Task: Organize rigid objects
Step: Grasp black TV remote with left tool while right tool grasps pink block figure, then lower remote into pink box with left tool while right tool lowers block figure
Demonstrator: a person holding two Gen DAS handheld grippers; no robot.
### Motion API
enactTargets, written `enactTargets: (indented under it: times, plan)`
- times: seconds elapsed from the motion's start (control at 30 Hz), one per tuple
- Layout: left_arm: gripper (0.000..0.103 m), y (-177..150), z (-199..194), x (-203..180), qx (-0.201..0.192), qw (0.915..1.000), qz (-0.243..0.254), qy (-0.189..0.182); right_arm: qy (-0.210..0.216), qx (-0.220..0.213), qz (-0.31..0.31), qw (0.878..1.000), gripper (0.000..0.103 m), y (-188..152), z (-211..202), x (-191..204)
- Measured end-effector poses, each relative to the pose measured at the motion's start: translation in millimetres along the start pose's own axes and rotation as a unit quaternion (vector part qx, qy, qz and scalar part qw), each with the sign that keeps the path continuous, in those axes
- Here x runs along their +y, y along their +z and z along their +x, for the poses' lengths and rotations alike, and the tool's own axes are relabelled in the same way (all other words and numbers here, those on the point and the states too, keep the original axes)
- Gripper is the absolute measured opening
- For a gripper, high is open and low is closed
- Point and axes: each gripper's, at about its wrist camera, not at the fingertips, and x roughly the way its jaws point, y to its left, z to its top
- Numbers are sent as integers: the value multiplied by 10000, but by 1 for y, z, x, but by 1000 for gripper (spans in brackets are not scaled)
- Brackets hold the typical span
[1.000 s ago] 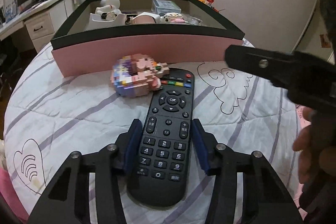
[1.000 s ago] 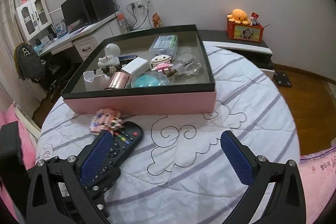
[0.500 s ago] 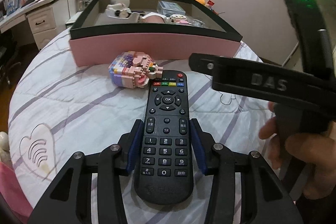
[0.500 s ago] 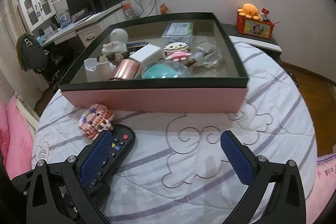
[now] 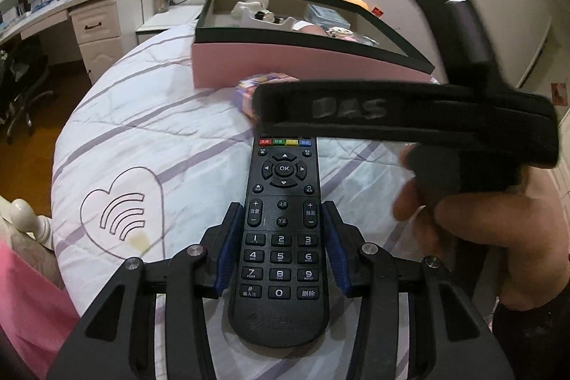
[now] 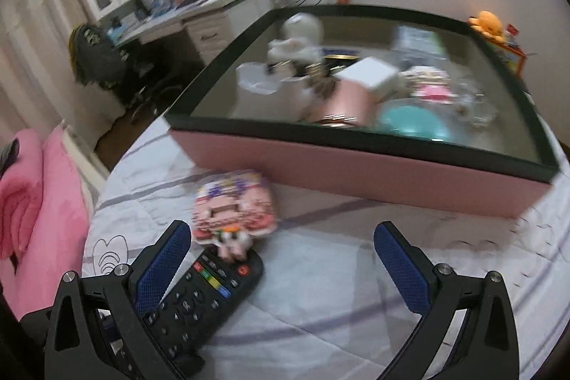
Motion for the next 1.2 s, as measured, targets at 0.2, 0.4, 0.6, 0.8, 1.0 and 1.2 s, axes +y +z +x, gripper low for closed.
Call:
enactTargets:
  times: [0.2, 0.4, 0.6, 0.8, 1.0, 1.2]
  plan:
    - [45, 0, -1, 2, -18, 10000, -33, 7, -363, 23, -299, 9989, 76, 7, 20, 16]
    - [44, 2, -6, 2, -82, 9999, -47, 36, -383, -66, -314, 9988, 53, 4, 9, 13]
    - [44, 5, -18, 3, -204, 9998, -32, 75, -468, -333, -244, 9981, 53, -5, -26, 3]
    - [44, 23, -35, 2, -462, 9988, 21, 135, -526, -697, -97, 9961, 53, 0, -69, -11]
    - [44, 59, -46, -6, -831, 9962, 172, 175, -615, -1097, -9, 9921, 53, 15, -108, -27]
    - [44, 107, -44, -8, -1134, 9932, 236, 137, -728, -1419, 93, 9872, 53, 43, -132, -51]
